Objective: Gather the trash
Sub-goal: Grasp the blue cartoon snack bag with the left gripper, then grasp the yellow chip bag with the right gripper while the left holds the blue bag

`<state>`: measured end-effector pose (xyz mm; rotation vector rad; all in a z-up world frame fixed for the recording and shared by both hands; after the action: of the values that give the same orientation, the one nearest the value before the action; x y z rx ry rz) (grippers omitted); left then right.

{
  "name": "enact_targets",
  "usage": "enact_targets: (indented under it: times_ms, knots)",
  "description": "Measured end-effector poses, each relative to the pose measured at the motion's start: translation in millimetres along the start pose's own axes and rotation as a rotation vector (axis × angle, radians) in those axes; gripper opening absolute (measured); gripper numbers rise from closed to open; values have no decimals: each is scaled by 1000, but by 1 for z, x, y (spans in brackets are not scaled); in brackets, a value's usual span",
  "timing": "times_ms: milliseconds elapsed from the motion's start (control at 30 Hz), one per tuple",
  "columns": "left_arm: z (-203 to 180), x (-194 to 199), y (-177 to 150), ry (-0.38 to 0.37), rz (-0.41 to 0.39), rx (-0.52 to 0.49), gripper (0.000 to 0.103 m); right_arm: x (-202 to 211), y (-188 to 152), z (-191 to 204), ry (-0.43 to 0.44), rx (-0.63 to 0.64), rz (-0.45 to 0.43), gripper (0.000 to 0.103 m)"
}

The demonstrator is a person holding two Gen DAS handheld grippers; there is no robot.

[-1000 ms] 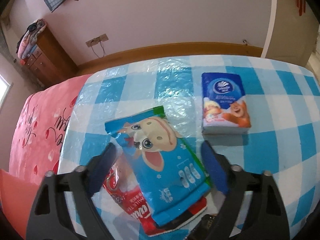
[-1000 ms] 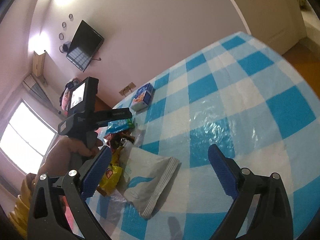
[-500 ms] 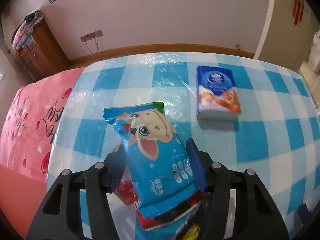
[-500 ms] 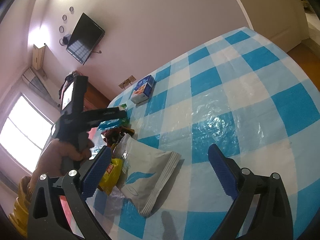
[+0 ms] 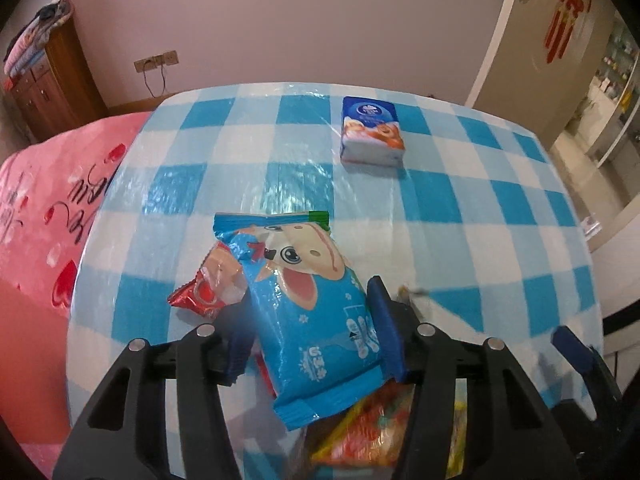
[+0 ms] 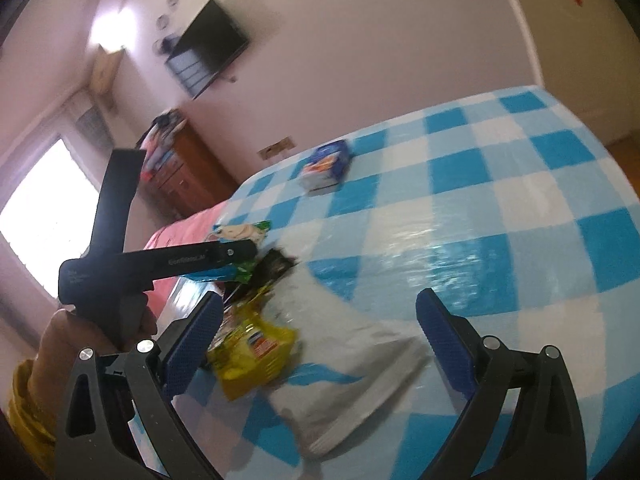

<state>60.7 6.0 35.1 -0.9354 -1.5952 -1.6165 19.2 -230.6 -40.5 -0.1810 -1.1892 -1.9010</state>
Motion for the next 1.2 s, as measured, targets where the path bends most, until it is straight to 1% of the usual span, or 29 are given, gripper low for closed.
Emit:
enact_targets:
  times_ms: [200,267,333,467,700,800,900,967,1067,1133,1200]
  knots:
    - [14,24,-23,-68,-37,54,53,-7,-11,25,21,112,44,96]
    - [20,30,-29,-77,-48,64,52,-11,-16,33,10,154,58,96]
    - [27,36,-34,-89,-55,81,48,-14,-20,39,3,188,68,96]
    - [40,44,-48,-113,-60,107,48,-19,-24,46,-14,228,80,96]
    - [53,42,-70,-143,-49,124,47,-30,-35,65,-95,334,100,96]
    - [59,42,-74,-161,-56,138,47,-35,-36,68,-123,349,108,96]
    - [59,42,-78,-156,-57,128,53,-40,-35,66,-158,342,115,96]
    - [57,41,-80,-130,-56,106,67,-42,-35,66,-166,344,117,96]
    - [53,39,-82,-87,-59,60,75,-45,-35,68,-184,349,116,96]
    - [52,37,-83,-73,-58,43,76,-47,-35,70,-193,353,118,96]
    - [54,32,-84,-71,-50,49,77,-50,-35,70,-195,356,123,96]
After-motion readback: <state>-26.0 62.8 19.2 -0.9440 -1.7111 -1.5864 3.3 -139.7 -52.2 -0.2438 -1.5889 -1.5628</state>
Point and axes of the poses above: each gripper's, at about its wrist camera, not at the fingertips, and x roughly against the way its jaws point, z to its left, y to its top, the point moved 2 cm from there along -x, roughly the way its jaws point, and after that the axes turned 4 degrees about -x, right-handed, at the moved point
